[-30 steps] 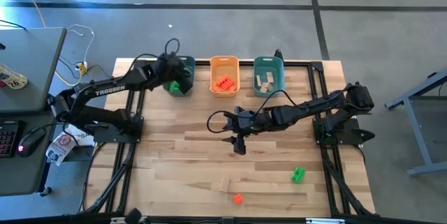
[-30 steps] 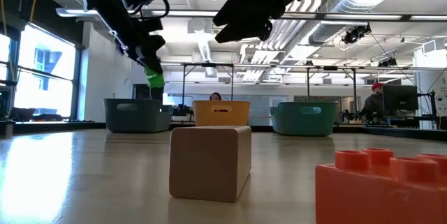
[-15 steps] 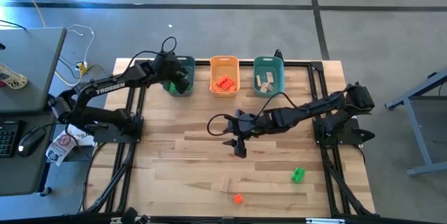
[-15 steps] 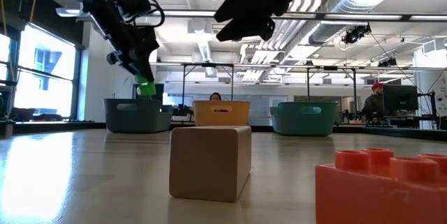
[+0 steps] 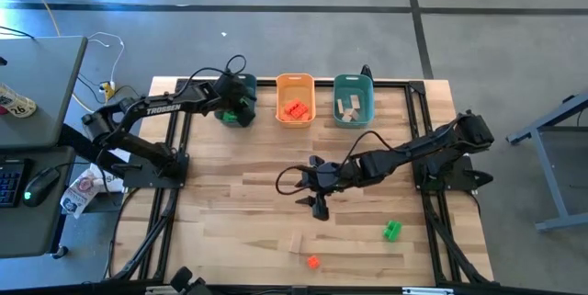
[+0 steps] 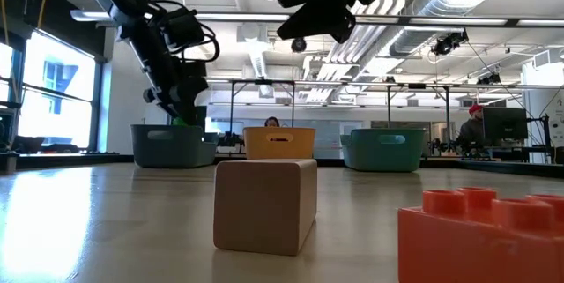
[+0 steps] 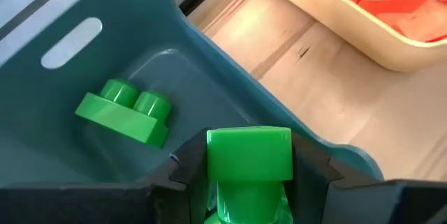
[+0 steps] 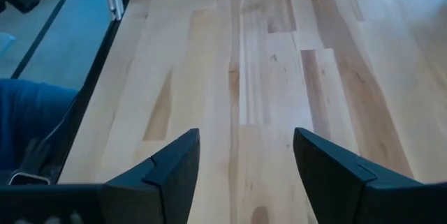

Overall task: Sort & place blocks by color
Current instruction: Put the green game piece into the dark blue bin, then put the orange game piece into the yellow bin

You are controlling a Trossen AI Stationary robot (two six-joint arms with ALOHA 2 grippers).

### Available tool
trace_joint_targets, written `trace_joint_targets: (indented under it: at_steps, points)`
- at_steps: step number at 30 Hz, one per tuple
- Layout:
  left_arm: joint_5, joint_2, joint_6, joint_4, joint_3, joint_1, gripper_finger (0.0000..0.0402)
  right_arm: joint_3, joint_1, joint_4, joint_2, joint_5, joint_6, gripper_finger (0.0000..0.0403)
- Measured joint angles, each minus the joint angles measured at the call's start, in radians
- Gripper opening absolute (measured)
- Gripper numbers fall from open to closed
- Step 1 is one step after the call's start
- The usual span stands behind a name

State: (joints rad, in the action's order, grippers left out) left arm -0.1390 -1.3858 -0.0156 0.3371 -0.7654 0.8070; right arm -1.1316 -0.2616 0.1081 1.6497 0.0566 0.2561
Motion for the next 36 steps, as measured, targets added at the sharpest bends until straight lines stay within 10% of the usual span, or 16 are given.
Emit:
trace_joint_targets:
  at_steps: [17,36]
  points:
    - [-0.004,-0.008,-0.008,0.019,-0.043,0.0,0.0209,0.0,-0.098,0.015,0.0,-0.006,-0.056,0.0216]
    - [0.0,-0.008,-0.146,0.417,-0.247,-0.163,0.0223,0.0,-0.232,0.023,0.0,-0.008,-0.1,0.0216]
